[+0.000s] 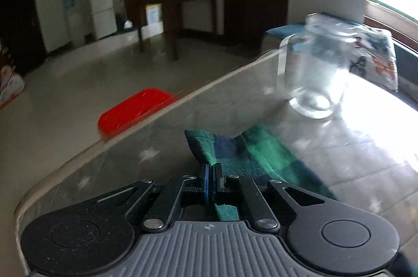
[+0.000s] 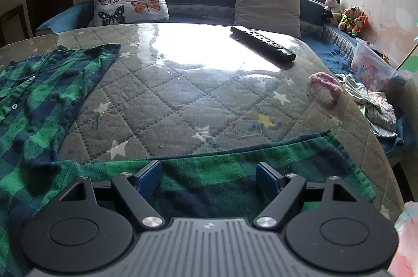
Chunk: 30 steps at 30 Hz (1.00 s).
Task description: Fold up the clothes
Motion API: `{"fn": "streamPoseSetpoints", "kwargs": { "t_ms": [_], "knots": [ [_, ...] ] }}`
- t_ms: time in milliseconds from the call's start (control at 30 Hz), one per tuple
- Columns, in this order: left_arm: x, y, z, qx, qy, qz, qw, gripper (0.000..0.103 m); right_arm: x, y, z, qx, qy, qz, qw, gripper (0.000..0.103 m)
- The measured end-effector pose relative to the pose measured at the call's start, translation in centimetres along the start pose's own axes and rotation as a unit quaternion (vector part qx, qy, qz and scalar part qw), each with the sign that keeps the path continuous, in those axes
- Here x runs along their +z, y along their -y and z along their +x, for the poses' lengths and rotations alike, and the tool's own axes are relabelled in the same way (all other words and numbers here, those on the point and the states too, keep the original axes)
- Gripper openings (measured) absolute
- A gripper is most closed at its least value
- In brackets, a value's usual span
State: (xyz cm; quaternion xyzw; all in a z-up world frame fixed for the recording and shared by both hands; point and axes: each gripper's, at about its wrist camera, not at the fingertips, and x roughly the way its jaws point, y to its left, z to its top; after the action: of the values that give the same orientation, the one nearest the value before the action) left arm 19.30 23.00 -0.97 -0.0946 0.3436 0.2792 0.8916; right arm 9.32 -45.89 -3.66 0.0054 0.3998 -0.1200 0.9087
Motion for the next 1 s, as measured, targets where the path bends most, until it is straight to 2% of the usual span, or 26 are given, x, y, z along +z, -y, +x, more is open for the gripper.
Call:
{"fn": "streamPoseSetpoints", "kwargs": {
  "t_ms": [167,300,333,500,600,800,1000],
  "knots": [
    [-1.6,-3.0,-0.4,0.009,-0.002,-0.014,0.9999,0.003,0.1,-0.1,0.2,-0.008,0.001,-0.003,1.0,0.082],
    [-1.5,-3.3,-0.6,0.008,-0.003,-0.001,1.0,0.004,0.2,0.0,0.4,-0.01,0.003,0.001,1.0,0.084],
    [-1.4,-3.2,-0.6,0.009,-0.004,0.003,0.9999,0.008,0.2,0.0,0.5,-0.01,0.004,0.001,1.0,0.084],
    [-0.5,-3.4,-0.9,0.032,-0.002,-0.006,0.9995,0.012,0.1,-0.3,0.0,-0.013,0.005,-0.006,1.0,0.084],
    [-0.6,-3.2,-2.4,0.011,0.01,-0.003,0.9999,0.012,-0.1,-0.6,-0.8,-0.006,0.01,-0.011,1.0,0.084],
    [-1.3,-0.1,-3.9,-0.047,0.017,0.059,0.997,0.012,-0.5,-1.0,-1.4,0.007,0.008,-0.012,1.0,0.084],
    [-0.9,3.2,-0.4,-0.072,-0.002,0.099,0.9925,0.012,-0.9,-1.3,-1.3,0.013,0.001,-0.01,1.0,0.084]
  ]
}}
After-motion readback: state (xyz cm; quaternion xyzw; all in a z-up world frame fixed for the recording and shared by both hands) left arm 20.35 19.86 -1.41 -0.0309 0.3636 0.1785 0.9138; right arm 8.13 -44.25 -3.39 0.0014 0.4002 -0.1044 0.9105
